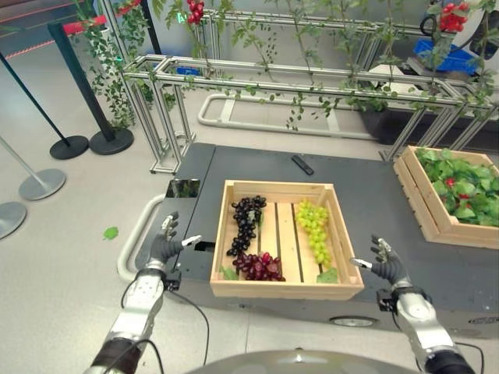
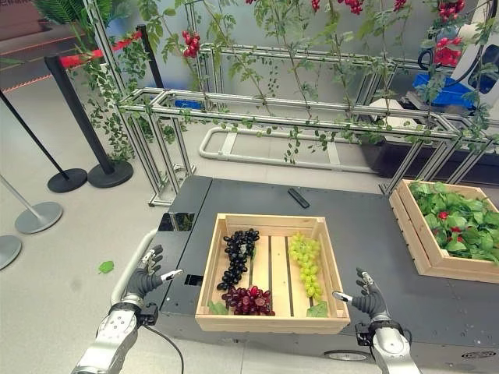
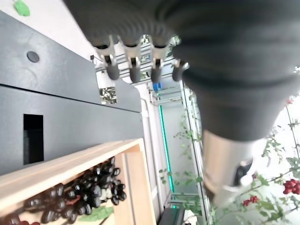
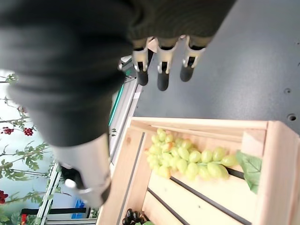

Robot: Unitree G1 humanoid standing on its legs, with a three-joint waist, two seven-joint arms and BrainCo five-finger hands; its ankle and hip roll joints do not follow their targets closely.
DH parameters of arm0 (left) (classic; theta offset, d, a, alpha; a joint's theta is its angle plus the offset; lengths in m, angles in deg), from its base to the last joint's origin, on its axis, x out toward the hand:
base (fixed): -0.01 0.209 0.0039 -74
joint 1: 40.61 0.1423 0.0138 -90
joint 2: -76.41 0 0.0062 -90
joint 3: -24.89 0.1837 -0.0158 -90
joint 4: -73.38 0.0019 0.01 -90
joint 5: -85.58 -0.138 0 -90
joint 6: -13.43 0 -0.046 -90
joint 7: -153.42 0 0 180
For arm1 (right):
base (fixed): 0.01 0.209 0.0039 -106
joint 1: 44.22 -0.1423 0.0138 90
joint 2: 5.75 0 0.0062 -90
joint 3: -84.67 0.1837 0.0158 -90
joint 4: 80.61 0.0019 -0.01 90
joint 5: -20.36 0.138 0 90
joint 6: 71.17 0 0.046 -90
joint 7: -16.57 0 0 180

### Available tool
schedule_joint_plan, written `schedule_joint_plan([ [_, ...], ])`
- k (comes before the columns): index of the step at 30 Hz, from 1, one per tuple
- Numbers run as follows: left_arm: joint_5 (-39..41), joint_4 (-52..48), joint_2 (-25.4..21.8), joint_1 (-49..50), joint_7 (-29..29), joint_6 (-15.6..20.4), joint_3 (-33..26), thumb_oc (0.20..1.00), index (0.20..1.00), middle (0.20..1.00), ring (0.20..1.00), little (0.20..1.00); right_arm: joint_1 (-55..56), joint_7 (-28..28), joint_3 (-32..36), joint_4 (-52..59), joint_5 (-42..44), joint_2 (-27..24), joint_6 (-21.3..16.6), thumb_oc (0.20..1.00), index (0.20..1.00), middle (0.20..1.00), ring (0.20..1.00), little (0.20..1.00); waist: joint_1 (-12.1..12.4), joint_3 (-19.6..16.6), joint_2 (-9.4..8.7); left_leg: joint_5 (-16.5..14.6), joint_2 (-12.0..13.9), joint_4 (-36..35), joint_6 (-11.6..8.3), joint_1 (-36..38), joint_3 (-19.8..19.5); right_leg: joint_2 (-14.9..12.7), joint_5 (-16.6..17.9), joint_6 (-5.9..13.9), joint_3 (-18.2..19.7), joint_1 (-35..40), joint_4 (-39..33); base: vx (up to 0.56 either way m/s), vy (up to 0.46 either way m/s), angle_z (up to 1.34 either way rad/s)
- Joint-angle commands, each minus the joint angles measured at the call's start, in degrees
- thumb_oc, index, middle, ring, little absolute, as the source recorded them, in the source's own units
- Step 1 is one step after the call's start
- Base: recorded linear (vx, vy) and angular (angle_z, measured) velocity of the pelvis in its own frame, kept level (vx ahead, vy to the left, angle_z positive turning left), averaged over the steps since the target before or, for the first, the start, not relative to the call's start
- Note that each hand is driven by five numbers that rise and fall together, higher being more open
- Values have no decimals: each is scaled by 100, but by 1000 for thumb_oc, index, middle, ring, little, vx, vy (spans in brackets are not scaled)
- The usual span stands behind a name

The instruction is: Pick up the fruits from the basket on one side to the basket on the other side

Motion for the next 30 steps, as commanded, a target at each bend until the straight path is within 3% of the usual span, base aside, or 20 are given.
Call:
schedule_joint_plan([
  [1, -76, 56, -42, -270, 10, 208, -15, 1000, 1000, 1000, 1000, 1000, -316, 57, 116, 77, -89, -141, -167, 1000, 1000, 1000, 1000, 1000, -72, 11, -93, 200, 32, 77, 95, -400, 43, 19, -589, 242, -41, 199, 158, 0, 0, 0],
  [15, 36, 45, -19, -231, 32, 202, -96, 1000, 1000, 1000, 1000, 1000, -316, 16, 151, 185, -104, -213, -138, 1000, 1000, 1000, 1000, 1000, -67, 24, -81, 233, 65, 49, 64, -361, 63, 50, -570, 223, -38, 238, 93, 0, 0, 0],
  [30, 37, -141, -87, -239, -2, 188, -223, 1000, 1000, 1000, 1000, 1000, -337, -144, 243, 908, 3, -333, -148, 1000, 1000, 1000, 1000, 1000, -39, 101, -182, 226, 100, 77, 57, -425, 35, 86, -608, 210, -59, 211, 134, 2, 1, 0],
])
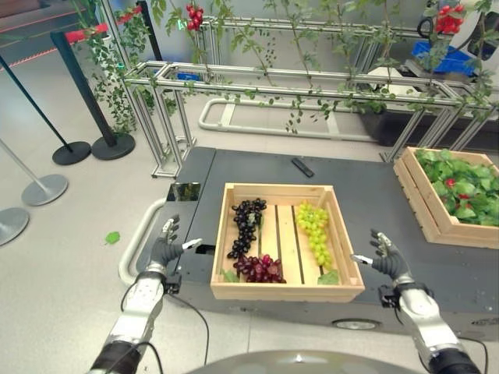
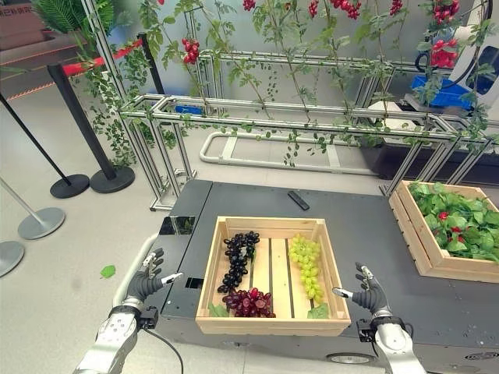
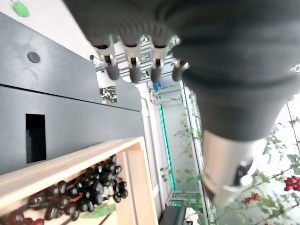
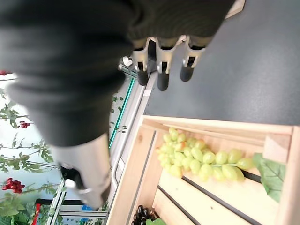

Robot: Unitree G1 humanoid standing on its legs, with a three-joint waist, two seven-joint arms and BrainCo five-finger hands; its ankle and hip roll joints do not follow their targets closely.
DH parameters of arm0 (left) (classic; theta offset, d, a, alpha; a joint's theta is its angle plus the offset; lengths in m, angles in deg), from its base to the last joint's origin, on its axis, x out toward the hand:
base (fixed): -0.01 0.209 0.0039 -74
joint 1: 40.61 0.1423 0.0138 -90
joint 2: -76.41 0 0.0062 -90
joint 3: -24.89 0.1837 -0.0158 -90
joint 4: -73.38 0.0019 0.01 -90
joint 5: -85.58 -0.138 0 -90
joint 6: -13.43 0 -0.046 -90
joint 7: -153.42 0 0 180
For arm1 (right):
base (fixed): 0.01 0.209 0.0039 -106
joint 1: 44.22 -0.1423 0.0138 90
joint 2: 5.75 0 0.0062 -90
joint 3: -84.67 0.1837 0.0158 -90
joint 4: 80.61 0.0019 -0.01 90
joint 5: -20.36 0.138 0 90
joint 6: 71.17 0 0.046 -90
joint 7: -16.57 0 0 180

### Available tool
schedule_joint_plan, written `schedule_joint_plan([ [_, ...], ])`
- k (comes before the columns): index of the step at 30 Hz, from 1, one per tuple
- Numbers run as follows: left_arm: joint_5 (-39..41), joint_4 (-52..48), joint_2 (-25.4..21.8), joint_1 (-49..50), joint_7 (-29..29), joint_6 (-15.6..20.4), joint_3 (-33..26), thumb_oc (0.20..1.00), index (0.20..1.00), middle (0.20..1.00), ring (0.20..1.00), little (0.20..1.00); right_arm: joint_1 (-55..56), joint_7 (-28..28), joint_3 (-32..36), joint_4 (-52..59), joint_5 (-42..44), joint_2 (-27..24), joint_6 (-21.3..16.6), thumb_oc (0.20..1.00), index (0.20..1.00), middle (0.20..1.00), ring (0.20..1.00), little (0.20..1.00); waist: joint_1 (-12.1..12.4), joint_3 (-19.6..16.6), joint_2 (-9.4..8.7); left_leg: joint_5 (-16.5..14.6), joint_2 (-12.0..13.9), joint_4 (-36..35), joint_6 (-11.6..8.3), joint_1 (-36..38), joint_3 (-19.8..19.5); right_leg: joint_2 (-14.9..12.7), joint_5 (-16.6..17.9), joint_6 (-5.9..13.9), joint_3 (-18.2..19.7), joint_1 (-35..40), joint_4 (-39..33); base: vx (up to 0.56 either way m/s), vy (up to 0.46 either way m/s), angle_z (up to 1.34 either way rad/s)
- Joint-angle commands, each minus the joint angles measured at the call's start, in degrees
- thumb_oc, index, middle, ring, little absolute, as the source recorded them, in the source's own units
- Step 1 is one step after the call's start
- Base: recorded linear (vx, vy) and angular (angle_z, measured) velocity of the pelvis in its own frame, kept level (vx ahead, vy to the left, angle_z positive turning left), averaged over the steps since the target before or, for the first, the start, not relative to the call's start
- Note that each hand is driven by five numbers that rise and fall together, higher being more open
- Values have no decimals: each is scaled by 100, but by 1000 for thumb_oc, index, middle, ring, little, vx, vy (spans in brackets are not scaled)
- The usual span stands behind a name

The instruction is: Pick up the fruits from the basket on one side to the basket on the other side

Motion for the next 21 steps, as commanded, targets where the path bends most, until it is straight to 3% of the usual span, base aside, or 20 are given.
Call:
schedule_joint_plan([
  [1, 17, -132, -110, -295, -72, 207, -245, 1000, 1000, 1000, 1000, 1000, -349, -61, 234, 581, 104, -171, -218, 1000, 1000, 1000, 1000, 1000, -45, 140, -249, 202, 45, 124, 88, -372, 28, 38, -600, 220, -50, 239, 142, 0, 0, 0],
  [16, -35, -220, -158, -442, -305, 277, -323, 1000, 1000, 1000, 1000, 1000, -955, -232, -275, 1808, 158, -149, -328, 1000, 1000, 1000, 1000, 1000, 61, 296, -300, 179, 10, 148, 129, -437, 26, 10, -601, 223, -28, 165, 177, 0, 0, 0],
  [21, -53, -387, -260, -702, -431, 320, -294, 1000, 1000, 1000, 1000, 1000, -1219, -226, -449, 2016, 176, -201, -339, 1000, 1000, 1000, 1000, 1000, 106, 668, -311, 158, 5, 492, 128, -926, -110, -52, -625, 205, -48, -221, 434, -143, -15, 7],
])
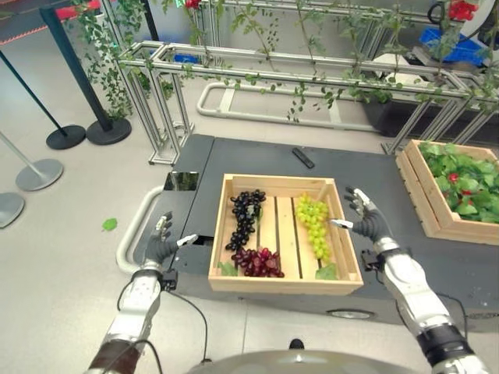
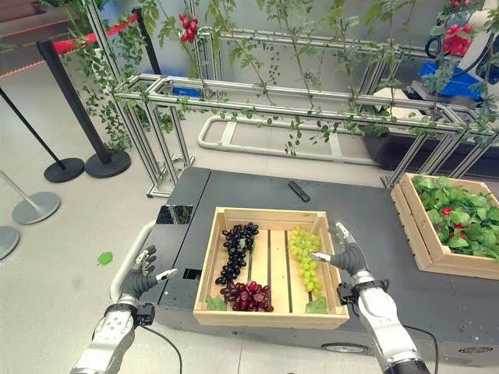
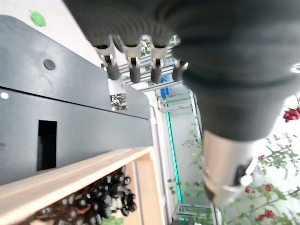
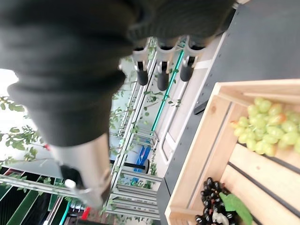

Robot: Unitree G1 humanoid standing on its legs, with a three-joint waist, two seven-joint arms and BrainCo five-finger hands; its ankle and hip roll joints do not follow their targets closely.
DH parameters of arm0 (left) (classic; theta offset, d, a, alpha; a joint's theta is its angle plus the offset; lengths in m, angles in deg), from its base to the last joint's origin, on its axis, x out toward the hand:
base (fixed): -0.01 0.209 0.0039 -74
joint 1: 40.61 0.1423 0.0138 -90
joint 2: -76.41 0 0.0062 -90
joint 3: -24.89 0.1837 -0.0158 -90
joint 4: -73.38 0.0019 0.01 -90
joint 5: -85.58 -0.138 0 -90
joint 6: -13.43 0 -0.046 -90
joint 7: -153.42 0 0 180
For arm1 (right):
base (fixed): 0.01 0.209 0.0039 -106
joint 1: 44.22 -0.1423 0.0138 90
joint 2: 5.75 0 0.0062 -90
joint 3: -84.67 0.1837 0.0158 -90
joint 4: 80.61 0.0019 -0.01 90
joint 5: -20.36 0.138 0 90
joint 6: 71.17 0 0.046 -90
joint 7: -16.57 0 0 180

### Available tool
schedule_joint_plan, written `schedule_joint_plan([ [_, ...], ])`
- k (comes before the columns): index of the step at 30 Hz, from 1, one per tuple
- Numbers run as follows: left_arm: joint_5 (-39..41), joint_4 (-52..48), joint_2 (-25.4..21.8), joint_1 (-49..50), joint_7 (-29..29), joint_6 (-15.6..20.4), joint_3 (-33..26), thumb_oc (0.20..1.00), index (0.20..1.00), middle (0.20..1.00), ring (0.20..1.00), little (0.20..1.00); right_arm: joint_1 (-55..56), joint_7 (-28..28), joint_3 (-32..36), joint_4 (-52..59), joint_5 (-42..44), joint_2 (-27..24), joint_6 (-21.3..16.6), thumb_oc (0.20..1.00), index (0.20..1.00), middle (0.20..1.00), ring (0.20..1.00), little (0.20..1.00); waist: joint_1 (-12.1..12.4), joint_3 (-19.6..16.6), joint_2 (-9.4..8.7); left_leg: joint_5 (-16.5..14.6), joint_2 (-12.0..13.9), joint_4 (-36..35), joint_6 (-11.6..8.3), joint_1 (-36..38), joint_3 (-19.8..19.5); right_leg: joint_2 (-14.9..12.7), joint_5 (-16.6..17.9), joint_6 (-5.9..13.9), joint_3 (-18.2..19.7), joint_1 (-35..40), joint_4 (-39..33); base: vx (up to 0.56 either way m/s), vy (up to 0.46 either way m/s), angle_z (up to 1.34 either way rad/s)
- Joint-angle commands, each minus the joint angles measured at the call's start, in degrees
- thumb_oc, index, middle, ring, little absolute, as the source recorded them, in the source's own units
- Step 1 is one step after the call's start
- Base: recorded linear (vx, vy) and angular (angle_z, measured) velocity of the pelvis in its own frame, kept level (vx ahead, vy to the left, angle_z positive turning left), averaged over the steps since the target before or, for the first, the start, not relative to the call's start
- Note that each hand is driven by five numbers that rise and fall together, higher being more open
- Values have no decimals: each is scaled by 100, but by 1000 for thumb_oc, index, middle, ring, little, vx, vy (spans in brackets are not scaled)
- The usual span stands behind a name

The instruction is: Pick up the fruits from the basket on one side to the basket on the other side

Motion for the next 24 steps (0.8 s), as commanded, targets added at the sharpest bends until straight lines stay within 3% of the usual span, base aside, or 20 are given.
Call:
schedule_joint_plan([
  [1, 67, -263, -213, -683, -213, 352, -67, 1000, 1000, 1000, 1000, 1000, -548, 35, -112, 270, 225, -132, -360, 1000, 1000, 1000, 1000, 1000, 50, 316, -191, 132, -10, 462, 164, -678, -84, -80, -647, 216, -60, -63, 529, -24, 3, 9],
  [9, -19, -286, -213, -770, -323, 404, -73, 1000, 1000, 1000, 1000, 1000, -555, -55, -310, 208, 188, -60, -323, 1000, 1000, 1000, 1000, 1000, 106, 335, -142, 233, -51, 309, 175, -801, -204, -99, -690, 223, -186, -177, 569, 6, 8, 6],
  [17, 9, -344, -199, -949, -511, 462, -12, 1000, 1000, 1000, 1000, 1000, -989, -38, -811, -25, 53, 88, -214, 1000, 1000, 1000, 1000, 1000, 216, 661, -153, 280, -77, 394, 184, -1104, -357, -145, -695, 194, -252, -462, 741, -28, 6, 11],
  [24, 107, -545, -289, -1091, -620, 479, 30, 1000, 1000, 1000, 1000, 1000, -1481, 17, -1044, -542, 617, 187, -24, 1000, 1000, 1000, 1000, 1000, 289, 913, -149, 295, -88, 625, 201, -1564, -448, -202, -685, 183, -261, -929, 1012, -61, 10, 7],
])
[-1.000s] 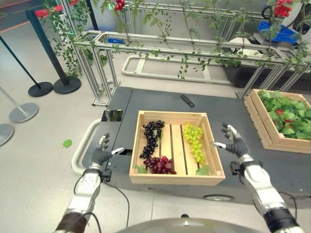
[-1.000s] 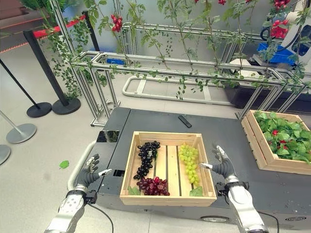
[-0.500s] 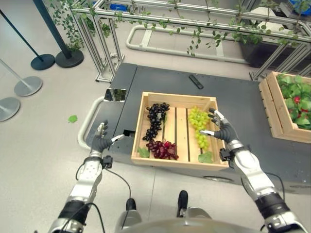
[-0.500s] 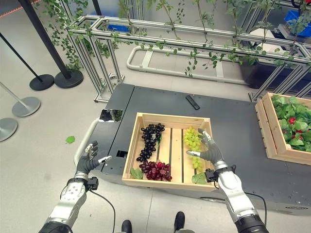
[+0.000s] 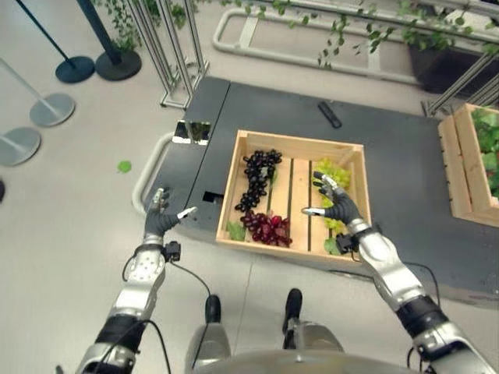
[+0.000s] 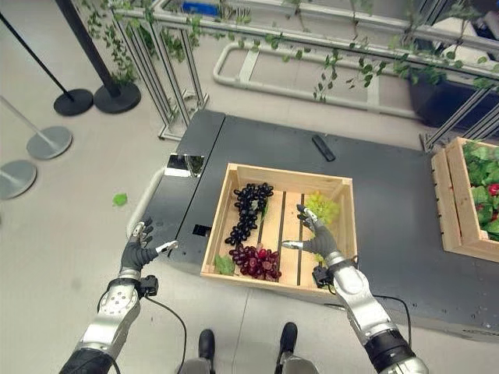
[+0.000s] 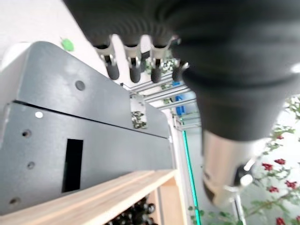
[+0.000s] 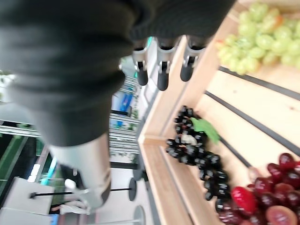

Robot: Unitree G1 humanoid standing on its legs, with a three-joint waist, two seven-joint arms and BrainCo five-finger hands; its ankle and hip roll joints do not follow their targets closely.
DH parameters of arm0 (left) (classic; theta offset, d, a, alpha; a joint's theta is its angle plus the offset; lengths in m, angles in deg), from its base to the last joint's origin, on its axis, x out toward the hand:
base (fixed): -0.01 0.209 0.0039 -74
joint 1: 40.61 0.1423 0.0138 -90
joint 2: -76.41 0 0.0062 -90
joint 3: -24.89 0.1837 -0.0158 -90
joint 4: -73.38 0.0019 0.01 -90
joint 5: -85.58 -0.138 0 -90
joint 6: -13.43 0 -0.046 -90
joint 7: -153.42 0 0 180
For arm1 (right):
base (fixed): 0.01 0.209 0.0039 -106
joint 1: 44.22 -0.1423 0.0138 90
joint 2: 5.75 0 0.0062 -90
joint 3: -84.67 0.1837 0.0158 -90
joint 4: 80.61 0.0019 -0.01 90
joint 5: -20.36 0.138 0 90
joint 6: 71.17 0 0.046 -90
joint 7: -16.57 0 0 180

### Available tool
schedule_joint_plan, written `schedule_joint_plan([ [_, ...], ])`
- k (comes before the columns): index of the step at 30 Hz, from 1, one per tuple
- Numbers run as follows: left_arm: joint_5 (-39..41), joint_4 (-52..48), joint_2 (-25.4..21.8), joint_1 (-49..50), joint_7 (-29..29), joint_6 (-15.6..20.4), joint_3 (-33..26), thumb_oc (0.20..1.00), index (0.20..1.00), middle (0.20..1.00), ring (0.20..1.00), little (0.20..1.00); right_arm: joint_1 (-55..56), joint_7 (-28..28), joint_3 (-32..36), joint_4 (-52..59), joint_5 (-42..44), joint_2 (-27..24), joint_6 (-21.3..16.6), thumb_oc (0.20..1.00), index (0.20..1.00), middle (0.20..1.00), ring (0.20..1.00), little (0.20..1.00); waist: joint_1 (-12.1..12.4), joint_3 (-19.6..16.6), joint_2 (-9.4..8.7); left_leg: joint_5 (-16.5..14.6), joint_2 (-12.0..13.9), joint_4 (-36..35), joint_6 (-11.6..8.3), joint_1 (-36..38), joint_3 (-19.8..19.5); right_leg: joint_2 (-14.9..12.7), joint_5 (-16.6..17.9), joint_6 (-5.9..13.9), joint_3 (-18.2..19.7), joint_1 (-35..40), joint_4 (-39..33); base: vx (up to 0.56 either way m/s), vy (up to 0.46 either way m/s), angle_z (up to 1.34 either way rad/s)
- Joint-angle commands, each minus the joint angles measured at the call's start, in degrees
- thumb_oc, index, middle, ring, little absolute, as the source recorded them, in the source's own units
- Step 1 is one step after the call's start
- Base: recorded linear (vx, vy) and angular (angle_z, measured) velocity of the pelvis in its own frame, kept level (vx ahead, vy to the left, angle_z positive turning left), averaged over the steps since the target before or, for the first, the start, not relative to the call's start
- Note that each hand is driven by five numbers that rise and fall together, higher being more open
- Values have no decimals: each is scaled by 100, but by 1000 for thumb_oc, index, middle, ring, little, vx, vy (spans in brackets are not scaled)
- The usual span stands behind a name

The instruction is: Pick up the fruits from the basket on one side to the basket on the other side

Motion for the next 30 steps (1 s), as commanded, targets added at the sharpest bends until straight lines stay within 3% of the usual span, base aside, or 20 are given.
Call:
schedule_joint_plan([
  [1, 142, -382, -288, -419, -158, 410, 66, 1000, 1000, 1000, 1000, 1000, -631, 134, -196, 34, 531, 98, -42, 1000, 1000, 1000, 1000, 1000, 78, 199, -208, 218, -107, 355, 233, -670, -51, -231, -766, 296, 61, -394, 1048, -49, 2, 8],
  [13, 234, -646, -327, -584, -309, 367, 103, 1000, 1000, 1000, 1000, 1000, -1651, 553, -247, -691, 712, 96, 64, 1000, 1000, 1000, 1000, 1000, 235, 698, -53, 81, -114, 1029, 226, -1552, -88, -368, -790, 273, 145, -1317, 1622, -51, 14, 1],
  [21, 279, -748, -420, -675, -447, 290, 15, 1000, 1000, 1000, 1000, 1000, -2515, 912, -14, -1407, 1045, -173, 176, 1000, 1000, 1000, 1000, 1000, 268, 1063, -5, 80, -99, 1266, 229, -2019, -101, -401, -829, 245, 150, -1835, 1935, -50, -2, 1],
  [30, 208, -715, -412, -709, -495, 255, -69, 1000, 1000, 1000, 1000, 1000, -2386, 994, 272, -1385, 903, -398, 133, 1000, 1000, 1000, 1000, 1000, 203, 1258, -39, 71, -137, 1299, 259, -2100, -126, -435, -819, 246, 137, -1926, 1991, -4, 0, 1],
])
